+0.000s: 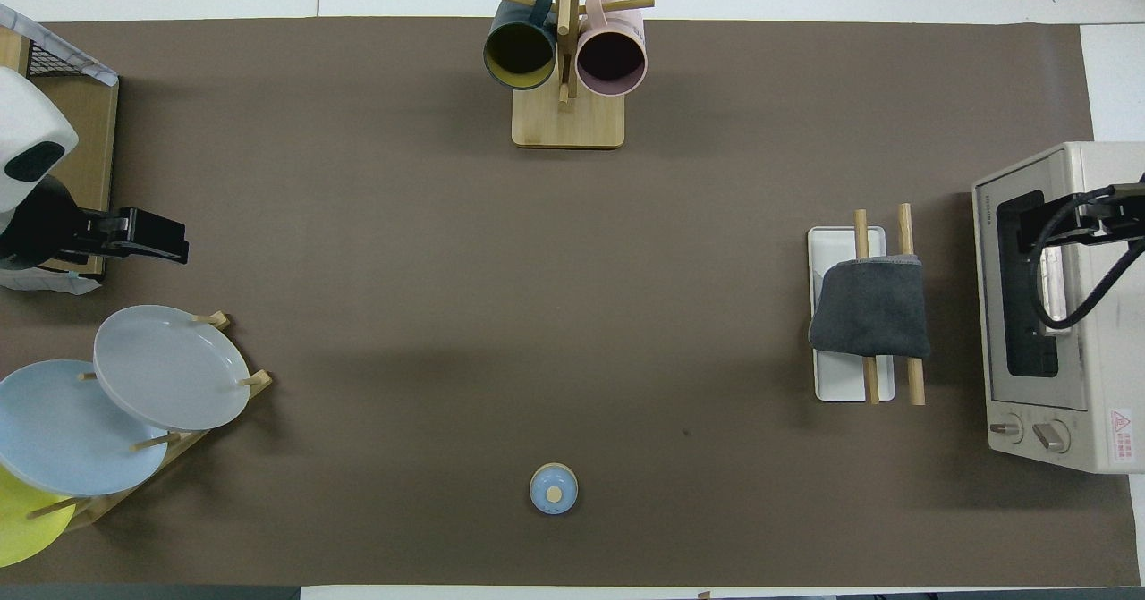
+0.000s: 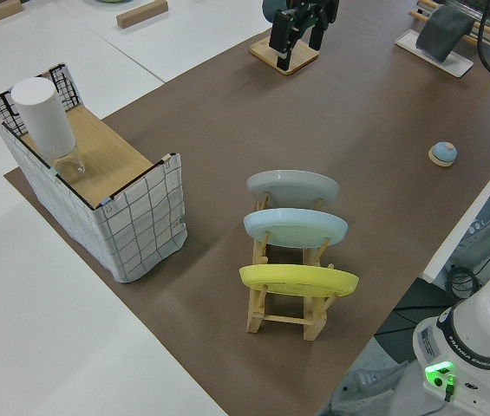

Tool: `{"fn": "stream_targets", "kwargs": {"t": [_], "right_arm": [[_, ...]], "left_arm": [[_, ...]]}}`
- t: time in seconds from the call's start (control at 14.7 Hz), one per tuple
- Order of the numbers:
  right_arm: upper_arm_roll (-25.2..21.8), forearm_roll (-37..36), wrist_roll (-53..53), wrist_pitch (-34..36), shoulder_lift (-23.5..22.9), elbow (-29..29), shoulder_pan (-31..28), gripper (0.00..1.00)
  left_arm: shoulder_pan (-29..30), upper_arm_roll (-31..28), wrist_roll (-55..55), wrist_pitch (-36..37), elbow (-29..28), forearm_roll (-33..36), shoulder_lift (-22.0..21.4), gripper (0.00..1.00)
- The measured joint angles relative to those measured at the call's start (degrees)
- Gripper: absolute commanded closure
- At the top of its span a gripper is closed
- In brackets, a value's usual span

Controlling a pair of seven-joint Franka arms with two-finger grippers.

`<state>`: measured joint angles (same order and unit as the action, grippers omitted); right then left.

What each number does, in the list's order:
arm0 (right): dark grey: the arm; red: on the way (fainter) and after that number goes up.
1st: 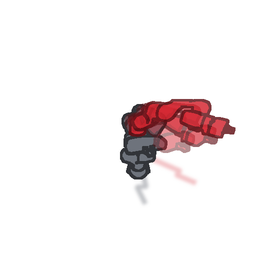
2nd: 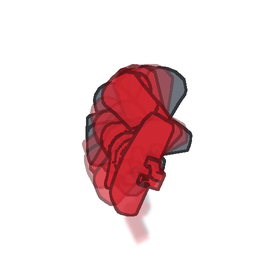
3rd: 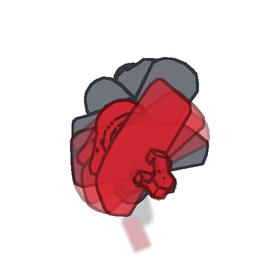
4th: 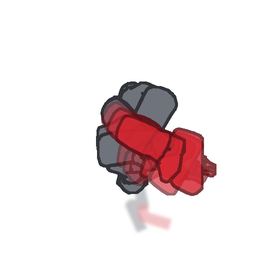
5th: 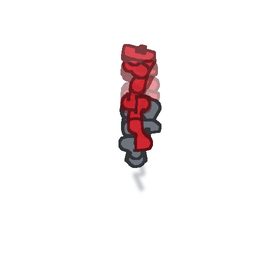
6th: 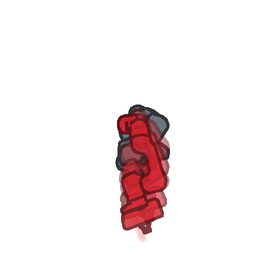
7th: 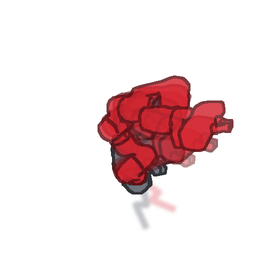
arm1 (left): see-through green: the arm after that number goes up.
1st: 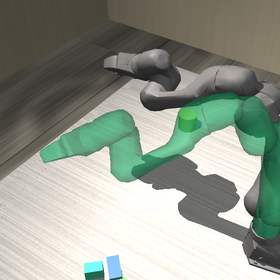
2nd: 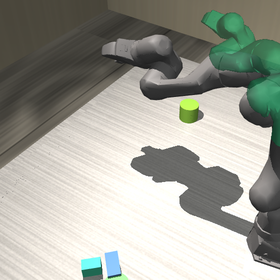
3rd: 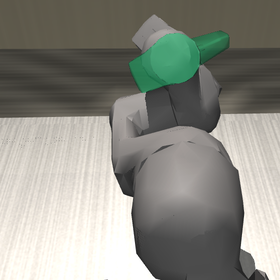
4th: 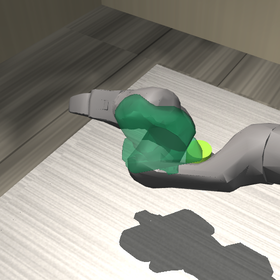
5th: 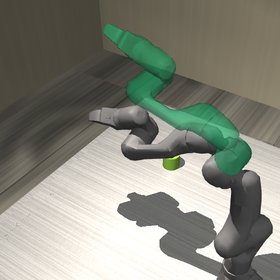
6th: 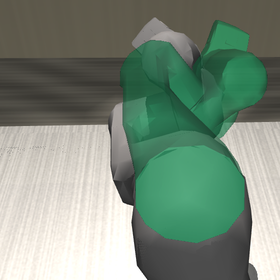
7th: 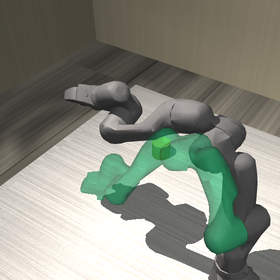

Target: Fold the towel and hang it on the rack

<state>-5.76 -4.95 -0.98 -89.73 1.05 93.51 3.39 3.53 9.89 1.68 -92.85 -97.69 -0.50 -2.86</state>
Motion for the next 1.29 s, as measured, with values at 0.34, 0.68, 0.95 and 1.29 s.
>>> {"fn": "stream_targets", "kwargs": {"t": [0.34,0.68,0.95,1.29], "right_arm": [[-0.4,0.2,0.0,-0.8,0.0,-0.1,-0.4,0.00],[-0.9,0.4,0.0,-1.0,0.0,-0.1,-2.0,0.00],[-0.8,0.6,0.0,-1.0,0.0,-0.1,-2.0,0.00],[-0.8,3.0,0.0,-0.1,0.0,-0.1,-2.0,0.00]], "left_arm": [[0.0,0.0,0.0,0.0,0.0,0.0,0.0,0.00],[0.0,0.0,0.0,0.0,0.0,0.0,0.0,0.00],[0.0,0.0,0.0,0.0,0.0,0.0,0.0,0.00],[0.0,0.0,0.0,0.0,0.0,0.0,0.0,0.00]]}}
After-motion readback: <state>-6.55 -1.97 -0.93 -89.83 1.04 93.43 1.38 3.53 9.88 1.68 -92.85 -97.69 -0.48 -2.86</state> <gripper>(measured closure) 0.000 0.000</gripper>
